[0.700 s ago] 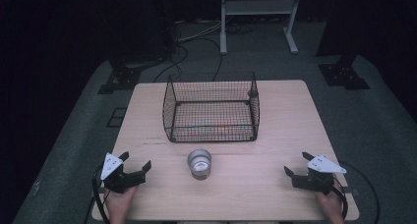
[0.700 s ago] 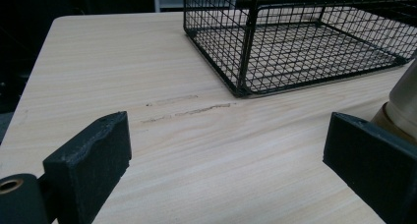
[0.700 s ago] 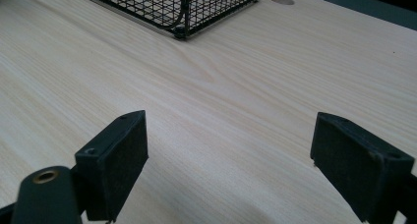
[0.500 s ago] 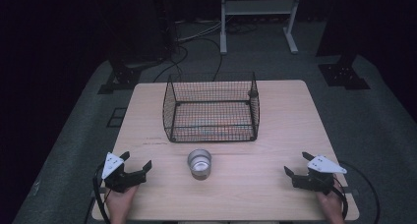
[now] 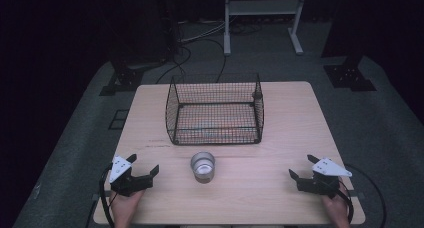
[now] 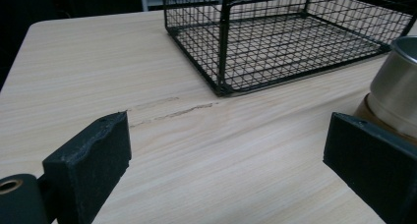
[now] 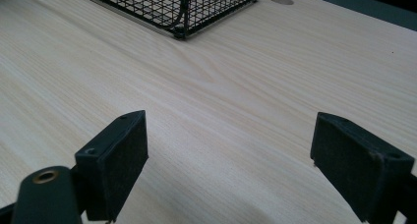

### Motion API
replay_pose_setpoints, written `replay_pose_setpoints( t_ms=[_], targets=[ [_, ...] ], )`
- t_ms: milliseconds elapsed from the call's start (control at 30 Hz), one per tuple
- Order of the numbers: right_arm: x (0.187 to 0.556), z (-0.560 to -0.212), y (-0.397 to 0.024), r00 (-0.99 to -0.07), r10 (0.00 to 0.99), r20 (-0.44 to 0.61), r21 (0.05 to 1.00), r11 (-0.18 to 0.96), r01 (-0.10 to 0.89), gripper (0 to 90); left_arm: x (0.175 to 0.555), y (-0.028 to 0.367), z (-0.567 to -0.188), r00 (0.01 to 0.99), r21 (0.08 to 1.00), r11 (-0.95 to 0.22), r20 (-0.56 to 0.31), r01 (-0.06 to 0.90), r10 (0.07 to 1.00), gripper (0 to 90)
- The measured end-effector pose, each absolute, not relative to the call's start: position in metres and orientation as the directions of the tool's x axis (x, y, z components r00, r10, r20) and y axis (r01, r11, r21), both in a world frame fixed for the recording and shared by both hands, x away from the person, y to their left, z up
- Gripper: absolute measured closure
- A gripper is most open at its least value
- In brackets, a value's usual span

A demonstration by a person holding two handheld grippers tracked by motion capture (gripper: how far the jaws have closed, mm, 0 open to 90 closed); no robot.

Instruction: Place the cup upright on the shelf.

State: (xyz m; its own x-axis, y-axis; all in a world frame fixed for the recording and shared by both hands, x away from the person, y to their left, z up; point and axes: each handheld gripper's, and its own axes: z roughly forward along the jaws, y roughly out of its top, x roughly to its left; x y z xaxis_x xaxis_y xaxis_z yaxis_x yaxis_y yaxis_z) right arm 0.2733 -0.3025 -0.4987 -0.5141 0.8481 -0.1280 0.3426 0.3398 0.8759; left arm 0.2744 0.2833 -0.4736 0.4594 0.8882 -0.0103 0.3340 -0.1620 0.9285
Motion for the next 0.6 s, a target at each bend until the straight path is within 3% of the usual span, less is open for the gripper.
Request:
replay_pose_setpoints(
  t_ms=[600],
  targets=[
    [0.273,-0.499,-0.302,-0.515,0.847,-0.127,0.876,0.34,0.342,13.6,0.271,0.262,-0.47,0.563,0.932,-0.232,0.036,0.28,0.826,2.9]
  ],
)
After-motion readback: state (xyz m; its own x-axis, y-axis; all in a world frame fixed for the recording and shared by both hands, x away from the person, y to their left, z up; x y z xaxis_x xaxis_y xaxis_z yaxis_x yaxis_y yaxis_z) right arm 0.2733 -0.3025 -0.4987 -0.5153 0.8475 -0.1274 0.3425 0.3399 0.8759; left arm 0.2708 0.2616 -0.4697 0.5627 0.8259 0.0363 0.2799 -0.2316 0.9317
